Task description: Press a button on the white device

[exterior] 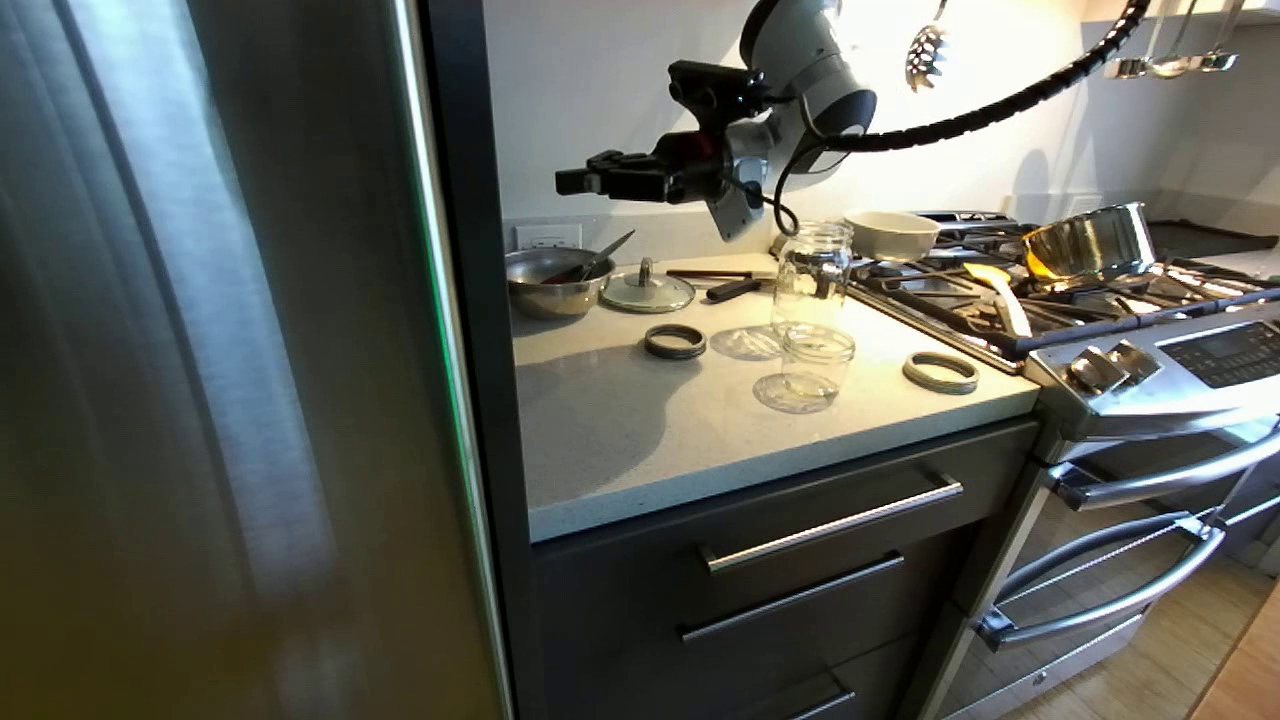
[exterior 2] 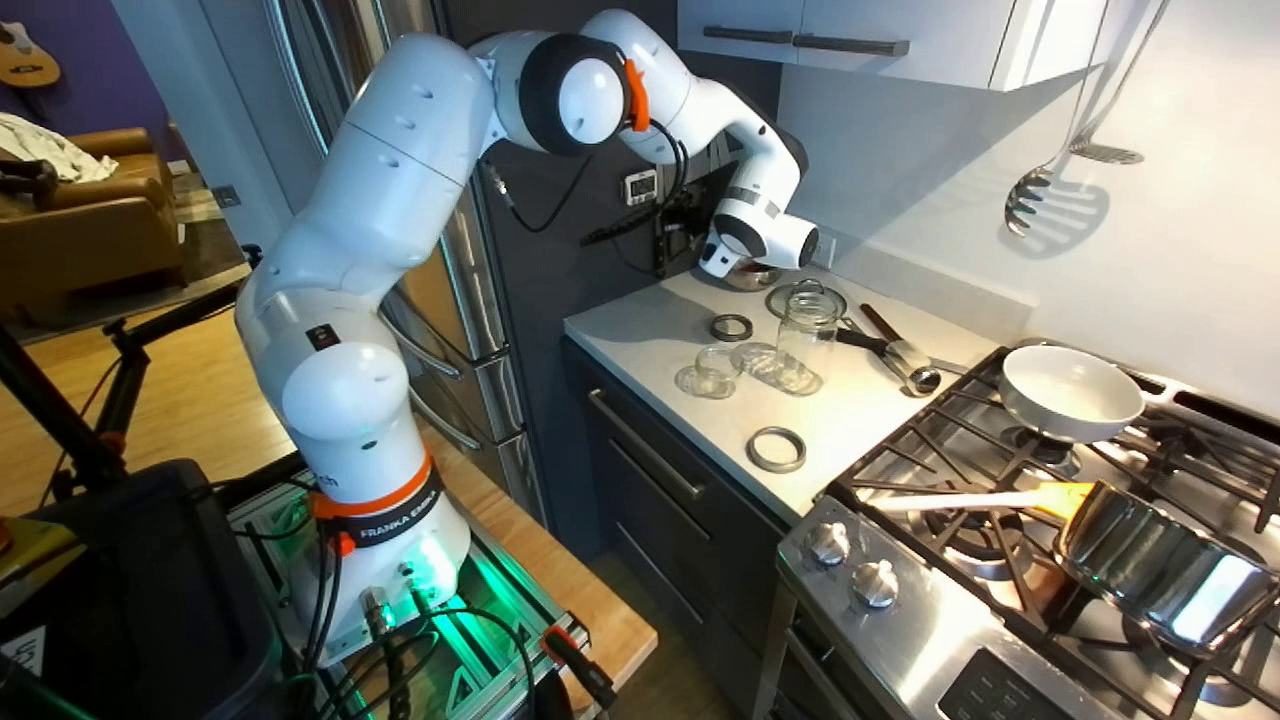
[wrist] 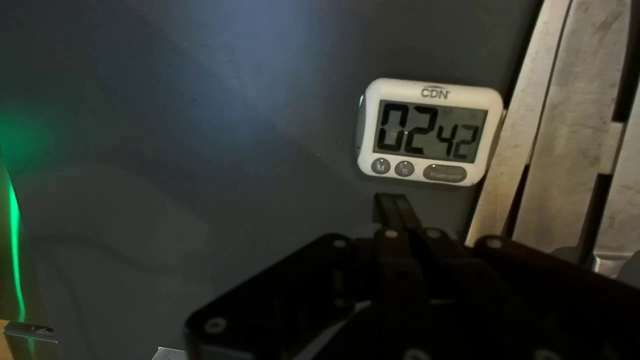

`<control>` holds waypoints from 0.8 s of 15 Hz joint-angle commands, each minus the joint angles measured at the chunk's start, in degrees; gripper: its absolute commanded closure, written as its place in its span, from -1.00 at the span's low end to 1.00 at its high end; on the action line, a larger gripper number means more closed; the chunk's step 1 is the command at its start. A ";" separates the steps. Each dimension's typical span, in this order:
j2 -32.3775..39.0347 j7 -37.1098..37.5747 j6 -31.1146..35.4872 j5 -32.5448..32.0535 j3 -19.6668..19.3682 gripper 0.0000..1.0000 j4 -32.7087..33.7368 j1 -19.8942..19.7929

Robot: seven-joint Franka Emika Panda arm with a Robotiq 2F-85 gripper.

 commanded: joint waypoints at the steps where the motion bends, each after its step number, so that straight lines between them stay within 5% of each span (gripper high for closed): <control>1: 1.83 3.03 0.42 0.91 0.33 1.00 2.76 0.58; 12: 4.04 3.30 1.88 0.64 1.18 1.00 6.90 1.94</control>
